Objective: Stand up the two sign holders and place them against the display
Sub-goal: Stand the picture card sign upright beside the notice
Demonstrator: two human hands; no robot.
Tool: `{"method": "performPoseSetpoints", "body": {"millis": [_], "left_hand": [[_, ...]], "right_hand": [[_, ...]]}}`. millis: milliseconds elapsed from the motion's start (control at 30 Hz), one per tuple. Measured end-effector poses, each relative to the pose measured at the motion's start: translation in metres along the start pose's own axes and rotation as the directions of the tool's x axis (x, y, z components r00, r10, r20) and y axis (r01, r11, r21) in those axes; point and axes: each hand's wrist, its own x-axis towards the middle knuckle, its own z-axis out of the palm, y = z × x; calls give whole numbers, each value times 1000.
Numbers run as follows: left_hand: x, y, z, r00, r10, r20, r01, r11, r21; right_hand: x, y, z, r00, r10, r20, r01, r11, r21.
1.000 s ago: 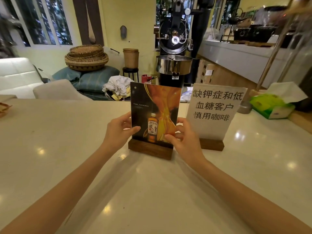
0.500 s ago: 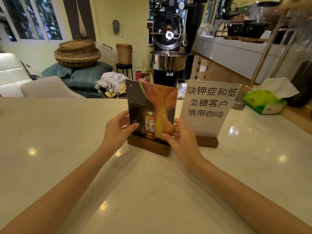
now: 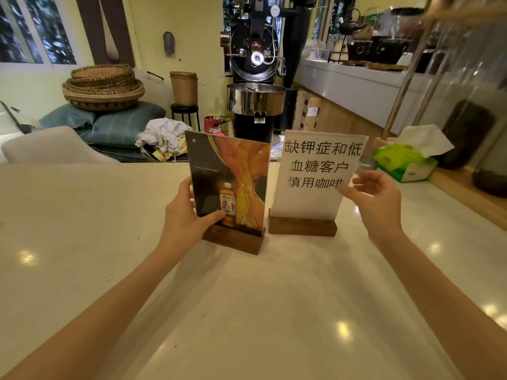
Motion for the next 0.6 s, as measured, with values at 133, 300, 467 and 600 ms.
{"method": "performPoseSetpoints", "body": {"millis": [133,300,467,600], "left_hand": [[1,4,-1,1000,-15,3,15,999,49],[9,15,-8,999,-32,4,32,999,38],[16,20,-11,1000,-20,8,20,998,54],[20,20,-7,999,-30,24,28,998,57]], "right_hand": [[11,-1,-3,952,104,289,-72,990,-120],[14,-7,3,898,52,437,-27,998,-65],[25,-18,-7,881,22,473,13,997,-72],[29,-20,-11,870,42,491,21,992,-124]]}}
